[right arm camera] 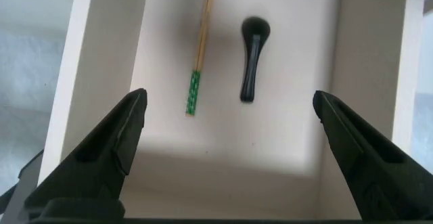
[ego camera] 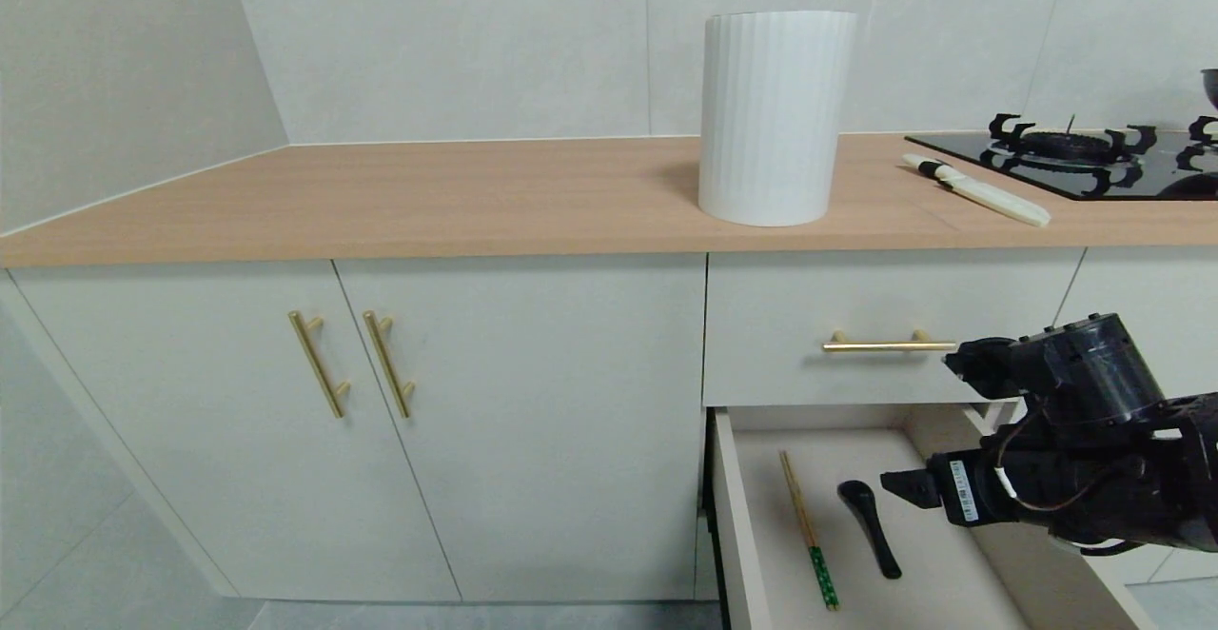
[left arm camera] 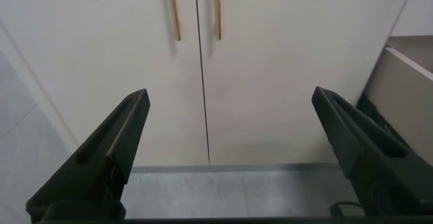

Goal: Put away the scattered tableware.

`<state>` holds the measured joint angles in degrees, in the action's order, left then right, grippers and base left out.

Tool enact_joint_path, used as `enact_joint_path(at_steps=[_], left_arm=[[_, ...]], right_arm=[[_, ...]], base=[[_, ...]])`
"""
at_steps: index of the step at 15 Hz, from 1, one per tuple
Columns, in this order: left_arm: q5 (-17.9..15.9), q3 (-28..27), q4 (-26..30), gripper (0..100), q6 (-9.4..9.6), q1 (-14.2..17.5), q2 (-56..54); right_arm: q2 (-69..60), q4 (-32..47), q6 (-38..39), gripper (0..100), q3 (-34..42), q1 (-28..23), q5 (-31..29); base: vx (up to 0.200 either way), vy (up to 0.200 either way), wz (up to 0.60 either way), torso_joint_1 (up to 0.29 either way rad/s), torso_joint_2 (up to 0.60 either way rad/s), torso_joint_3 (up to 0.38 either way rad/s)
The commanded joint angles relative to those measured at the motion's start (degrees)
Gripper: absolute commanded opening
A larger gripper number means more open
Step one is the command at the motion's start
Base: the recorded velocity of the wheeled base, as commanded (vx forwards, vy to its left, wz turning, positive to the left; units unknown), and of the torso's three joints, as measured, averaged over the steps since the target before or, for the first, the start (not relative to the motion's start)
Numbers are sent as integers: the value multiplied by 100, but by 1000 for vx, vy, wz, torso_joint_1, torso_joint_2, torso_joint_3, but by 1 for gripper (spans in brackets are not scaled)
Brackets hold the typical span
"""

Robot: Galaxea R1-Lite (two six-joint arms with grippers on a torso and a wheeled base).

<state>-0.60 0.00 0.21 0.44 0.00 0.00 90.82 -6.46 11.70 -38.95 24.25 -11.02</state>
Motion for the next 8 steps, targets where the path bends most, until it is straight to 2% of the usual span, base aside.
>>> enact_joint_path(at_steps=[1,5,8], left_arm=[[-2,0,6,100,0,0,0],[-2,0,-3,100,0,0,0],[-2,0,-3,100,-9,0,0]], right_arm=[[-47,-4,-1,100,10,10,-5],[-47,31,-1,100,36,71,-5],[-64,444,-10,100,10,230,74]], base=[[-200,0,0,-7,7,7],[-200,0,0,1,5,-2],[0,0,0,0,0,0]])
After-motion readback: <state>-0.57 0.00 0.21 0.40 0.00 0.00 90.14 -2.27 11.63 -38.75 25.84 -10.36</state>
